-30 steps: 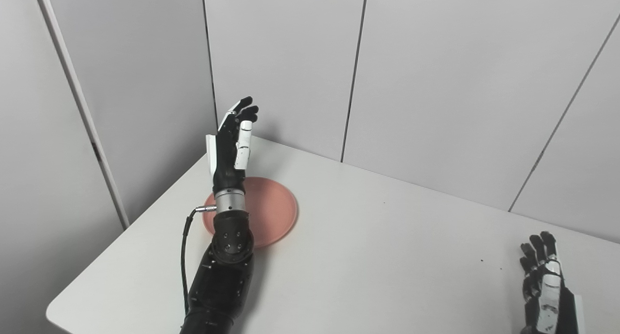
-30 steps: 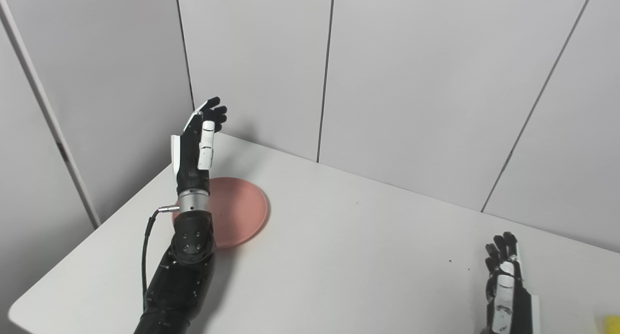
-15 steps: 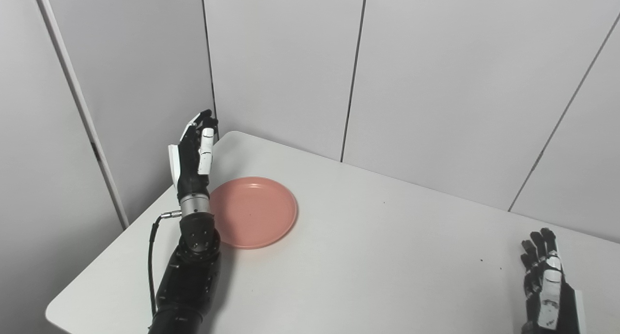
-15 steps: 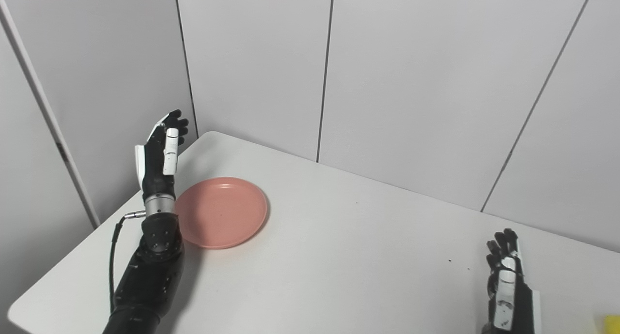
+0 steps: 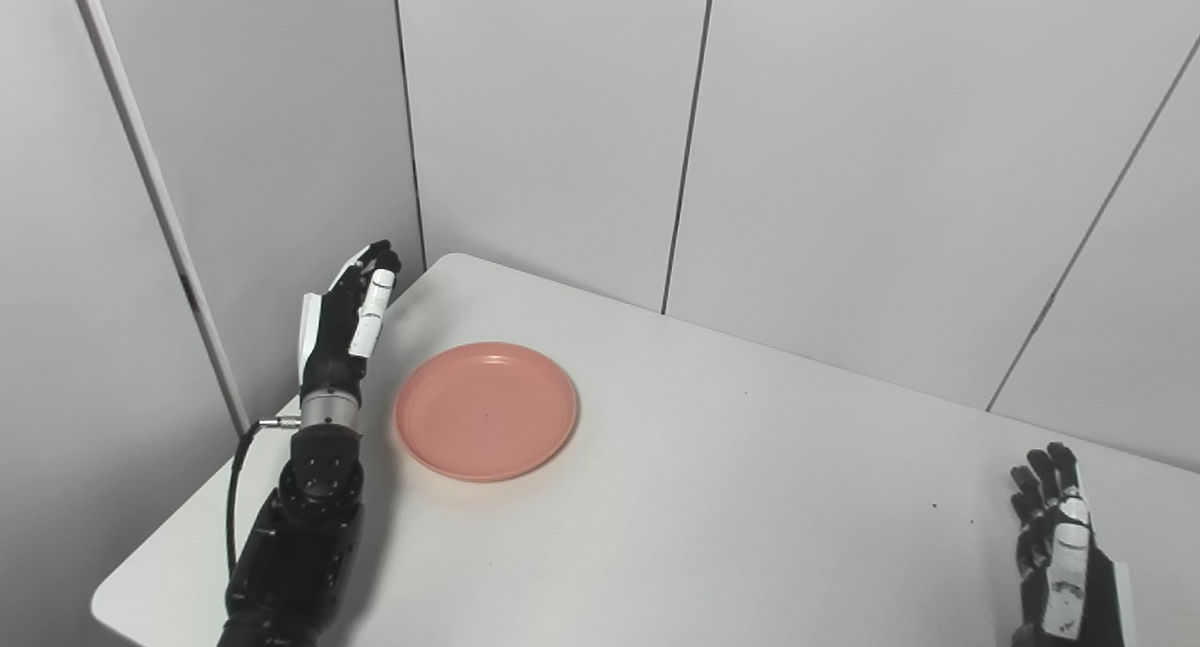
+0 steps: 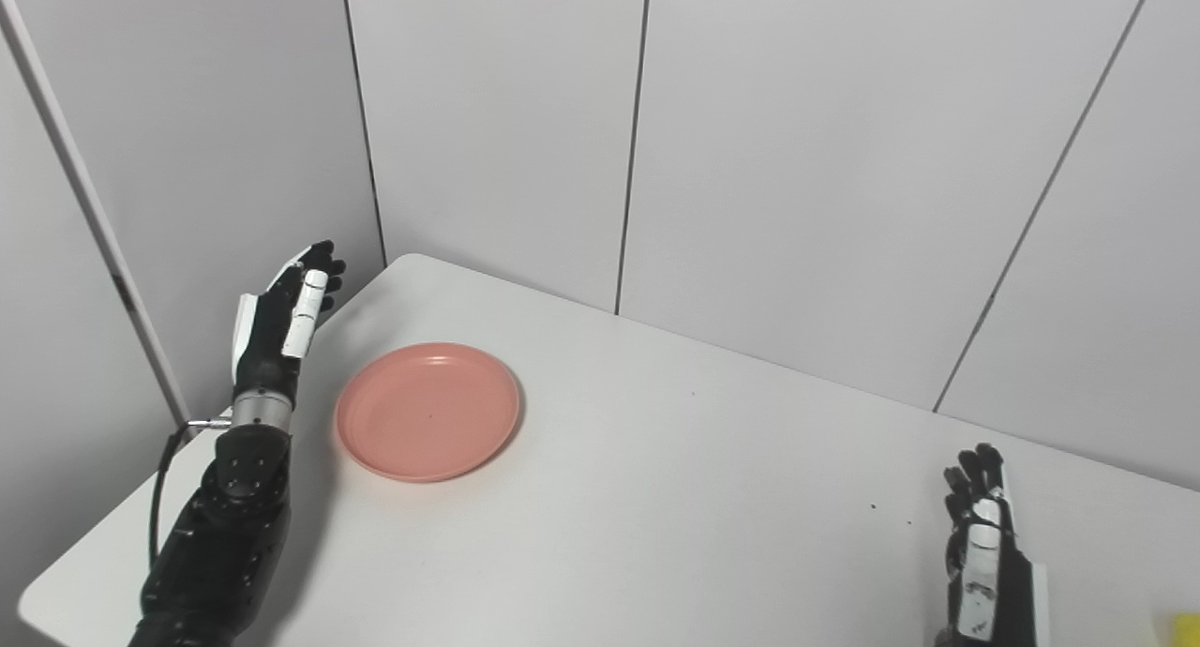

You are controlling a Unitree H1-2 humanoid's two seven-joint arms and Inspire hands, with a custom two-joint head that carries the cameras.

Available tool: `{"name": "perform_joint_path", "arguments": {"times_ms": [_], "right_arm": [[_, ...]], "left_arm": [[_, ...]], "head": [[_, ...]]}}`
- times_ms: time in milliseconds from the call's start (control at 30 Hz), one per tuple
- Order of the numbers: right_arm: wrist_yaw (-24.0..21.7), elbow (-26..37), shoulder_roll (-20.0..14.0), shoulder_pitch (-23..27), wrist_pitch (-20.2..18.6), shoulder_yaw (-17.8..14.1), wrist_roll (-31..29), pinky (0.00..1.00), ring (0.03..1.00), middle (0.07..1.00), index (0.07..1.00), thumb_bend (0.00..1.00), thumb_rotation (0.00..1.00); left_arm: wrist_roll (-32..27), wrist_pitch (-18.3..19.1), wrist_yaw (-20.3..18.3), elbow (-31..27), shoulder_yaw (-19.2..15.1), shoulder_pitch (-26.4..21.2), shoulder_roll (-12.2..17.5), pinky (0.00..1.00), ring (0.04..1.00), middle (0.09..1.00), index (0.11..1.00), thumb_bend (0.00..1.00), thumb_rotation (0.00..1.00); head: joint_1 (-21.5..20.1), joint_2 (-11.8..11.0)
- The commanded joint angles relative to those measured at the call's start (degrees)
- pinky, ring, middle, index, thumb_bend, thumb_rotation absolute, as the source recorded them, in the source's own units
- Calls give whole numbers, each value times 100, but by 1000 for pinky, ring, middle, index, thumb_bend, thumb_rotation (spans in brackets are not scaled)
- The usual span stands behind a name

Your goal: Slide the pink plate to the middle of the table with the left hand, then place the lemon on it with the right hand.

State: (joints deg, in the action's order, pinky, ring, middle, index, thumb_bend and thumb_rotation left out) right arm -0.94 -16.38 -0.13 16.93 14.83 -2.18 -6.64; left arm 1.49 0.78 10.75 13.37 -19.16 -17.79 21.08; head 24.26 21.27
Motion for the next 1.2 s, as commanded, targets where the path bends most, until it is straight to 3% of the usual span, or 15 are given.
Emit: {"name": "perform_joint_path", "arguments": {"times_ms": [0, 167, 333, 567, 833, 1000, 1167], "right_arm": [[-37, -259, -43, -260, 186, -54, 2, 984, 943, 945, 949, 626, 965], [-63, -285, -31, -255, 250, -62, -22, 983, 941, 944, 947, 619, 962], [-5, -241, 7, -269, 188, -78, -3, 977, 937, 937, 942, 624, 951], [3, -231, 34, -264, 173, -101, -19, 973, 938, 939, 941, 621, 949], [54, -156, 66, -290, 76, -138, -31, 972, 938, 943, 940, 601, 938], [83, -105, 102, -303, 17, -168, -70, 970, 937, 939, 936, 595, 931], [84, -53, 115, -318, -26, -181, -84, 969, 937, 939, 936, 584, 942]], "left_arm": [[-111, -36, -164, -150, -23, -70, 235, 811, 819, 807, 818, 752, 1000], [-508, -178, -397, 194, -112, -85, 243, 800, 804, 799, 805, 795, 1000], [-764, -364, -700, 572, -51, -131, 289, 780, 773, 767, 767, 747, 1000], [-1404, -454, -1258, 1197, -114, -241, 254, 759, 772, 774, 785, 733, 1000], [-1775, -1156, -1717, 2169, -33, -533, 151, 797, 790, 784, 783, 771, 1000], [-1933, -1254, -1960, 2274, 51, -583, 119, 802, 798, 792, 790, 755, 1000], [-2014, -997, -1950, 2051, 119, -559, 46, 809, 808, 801, 802, 747, 1000]], "head": [[-9, 8], [3, 17], [-19, 28], [-11, 26], [-4, 34], [-7, 33], [-6, 39]]}}
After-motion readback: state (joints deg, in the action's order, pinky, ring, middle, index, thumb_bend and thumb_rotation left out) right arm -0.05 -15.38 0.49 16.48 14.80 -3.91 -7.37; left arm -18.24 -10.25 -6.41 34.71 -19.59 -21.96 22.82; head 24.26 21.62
